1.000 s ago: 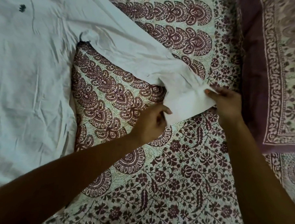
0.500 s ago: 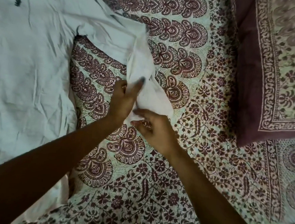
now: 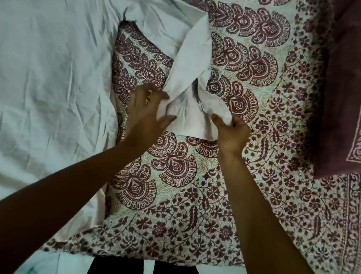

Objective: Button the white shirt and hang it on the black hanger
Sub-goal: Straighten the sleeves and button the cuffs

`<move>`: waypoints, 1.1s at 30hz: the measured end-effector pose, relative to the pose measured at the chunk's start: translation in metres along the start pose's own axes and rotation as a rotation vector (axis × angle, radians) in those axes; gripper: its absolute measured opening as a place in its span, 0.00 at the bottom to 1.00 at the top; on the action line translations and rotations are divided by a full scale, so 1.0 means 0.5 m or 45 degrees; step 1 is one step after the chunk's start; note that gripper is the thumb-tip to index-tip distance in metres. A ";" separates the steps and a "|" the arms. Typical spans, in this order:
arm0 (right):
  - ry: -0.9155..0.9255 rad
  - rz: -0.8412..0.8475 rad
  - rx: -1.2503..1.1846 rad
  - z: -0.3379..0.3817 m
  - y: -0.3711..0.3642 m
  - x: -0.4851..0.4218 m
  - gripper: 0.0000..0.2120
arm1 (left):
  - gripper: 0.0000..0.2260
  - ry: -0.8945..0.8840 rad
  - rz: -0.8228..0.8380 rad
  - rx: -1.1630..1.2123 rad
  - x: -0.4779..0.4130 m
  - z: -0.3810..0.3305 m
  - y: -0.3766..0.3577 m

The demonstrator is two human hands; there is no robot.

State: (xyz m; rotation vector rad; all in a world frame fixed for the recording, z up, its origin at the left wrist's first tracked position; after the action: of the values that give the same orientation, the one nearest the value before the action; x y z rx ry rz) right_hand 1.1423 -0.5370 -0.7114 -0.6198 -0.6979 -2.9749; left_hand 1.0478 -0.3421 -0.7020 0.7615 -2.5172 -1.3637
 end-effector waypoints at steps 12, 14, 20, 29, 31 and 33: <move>0.752 0.229 0.741 0.016 -0.069 0.086 0.16 | 0.08 -0.250 0.122 -0.018 0.007 0.011 0.013; 0.693 0.148 0.751 0.003 -0.056 0.085 0.18 | 0.06 -0.290 0.128 -0.007 0.007 0.013 0.022; 0.854 0.051 0.752 0.015 -0.041 0.102 0.10 | 0.09 0.190 0.028 0.372 0.027 0.066 0.039; 1.022 0.063 0.397 0.097 -0.039 0.120 0.07 | 0.07 0.197 -0.144 0.640 -0.001 -0.021 0.069; 1.127 0.020 0.377 0.140 -0.038 0.126 0.06 | 0.06 0.294 -0.088 0.788 -0.014 -0.030 0.067; 1.244 0.020 0.370 0.179 -0.041 0.135 0.05 | 0.07 0.339 -0.007 0.924 -0.031 -0.041 0.068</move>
State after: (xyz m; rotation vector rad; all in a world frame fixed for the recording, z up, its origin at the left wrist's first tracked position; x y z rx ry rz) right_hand 1.1113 -0.4754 -0.6203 0.7832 -0.9230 -2.5701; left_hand 1.0572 -0.3338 -0.6614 0.9771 -2.7590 -0.2726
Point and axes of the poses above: each hand's wrist, its own x-axis away from the middle knuckle, its own y-axis out of the back of the hand, z = x × y, the point moved 7 cm from there along -x, towards the middle knuckle, and after that the axes turned 2 degrees about y, right-handed, at the moved point
